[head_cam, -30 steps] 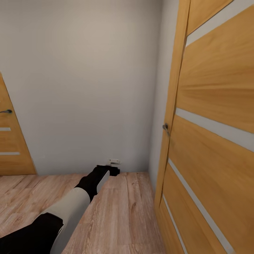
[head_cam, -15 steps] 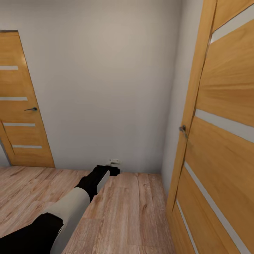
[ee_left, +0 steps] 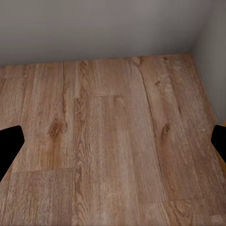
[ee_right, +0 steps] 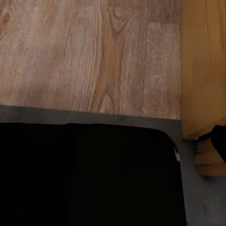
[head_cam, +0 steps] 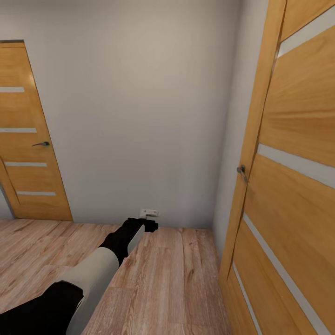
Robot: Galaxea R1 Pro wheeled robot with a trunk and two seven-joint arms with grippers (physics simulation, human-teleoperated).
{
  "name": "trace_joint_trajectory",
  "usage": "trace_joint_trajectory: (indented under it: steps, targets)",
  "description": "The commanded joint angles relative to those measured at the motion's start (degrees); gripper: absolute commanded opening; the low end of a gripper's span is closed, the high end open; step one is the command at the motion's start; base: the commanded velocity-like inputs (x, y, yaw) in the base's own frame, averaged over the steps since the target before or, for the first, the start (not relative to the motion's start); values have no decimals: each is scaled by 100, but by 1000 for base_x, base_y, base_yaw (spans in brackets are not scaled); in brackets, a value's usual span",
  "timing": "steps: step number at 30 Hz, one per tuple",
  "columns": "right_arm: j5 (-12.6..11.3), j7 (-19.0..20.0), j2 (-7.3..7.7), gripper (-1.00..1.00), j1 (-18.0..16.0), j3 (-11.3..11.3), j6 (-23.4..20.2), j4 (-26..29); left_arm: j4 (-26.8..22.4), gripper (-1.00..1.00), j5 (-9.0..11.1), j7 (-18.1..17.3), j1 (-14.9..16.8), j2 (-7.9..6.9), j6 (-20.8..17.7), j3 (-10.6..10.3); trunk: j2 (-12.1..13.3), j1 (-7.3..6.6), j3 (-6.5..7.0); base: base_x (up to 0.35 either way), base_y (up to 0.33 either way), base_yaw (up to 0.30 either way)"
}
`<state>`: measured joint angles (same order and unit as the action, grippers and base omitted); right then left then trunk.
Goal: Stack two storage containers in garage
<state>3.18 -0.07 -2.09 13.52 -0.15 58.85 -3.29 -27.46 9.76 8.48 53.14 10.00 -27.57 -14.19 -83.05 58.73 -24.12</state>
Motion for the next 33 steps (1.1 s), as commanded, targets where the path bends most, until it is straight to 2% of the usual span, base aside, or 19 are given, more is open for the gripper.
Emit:
trace_joint_trajectory:
  steps: [1, 3, 5, 6, 9, 16, 22, 28, 33]
  targets:
    - [23, -4, 6, 100, -18, -7, -79, 84, -5, 100, 61, 48, 4, 0, -21, -24, -3, 0, -5, 0, 0, 0]
    - [29, -8, 11, 100, -43, -6, -507, 508, -5, 100, 61, 48, 4, 0, -21, -25, -3, 0, -5, 0, 0, 0]
    - [39, -9, 20, 100, -56, 1, -1249, 1109, -5, 100, 61, 48, 4, 0, -21, -23, -3, 0, -5, 0, 0, 0]
    - [41, -10, 22, 100, -57, 2, -1451, 1269, -5, 100, 61, 48, 4, 0, -21, -23, -3, 0, -5, 0, 0, 0]
    - [61, -10, 30, 100, -64, 5, -2435, 2136, 6, 100, 61, 48, 4, 0, -21, -23, -3, 0, -5, 0, 0, 0]
    - [214, -46, 33, 100, -79, -7, -3142, 3166, 12, 100, 61, 48, 4, 0, -21, -22, -3, 0, -5, 0, 0, 0]
    - [490, -206, 33, 100, -340, -3, -4012, 3870, 10, 100, 61, 48, 6, 0, -21, -22, -3, 0, -5, 0, 0, 0]
    - [521, -267, 33, 100, -821, -10, -4494, 4041, 11, 100, 61, 48, 4, 0, -21, -22, -3, 0, -5, 0, 0, 0]
    - [533, -561, 20, 100, -1250, -11, -4661, 4062, 7, 100, 61, 48, 4, 0, -21, -22, -3, 0, -5, 0, 0, 0]
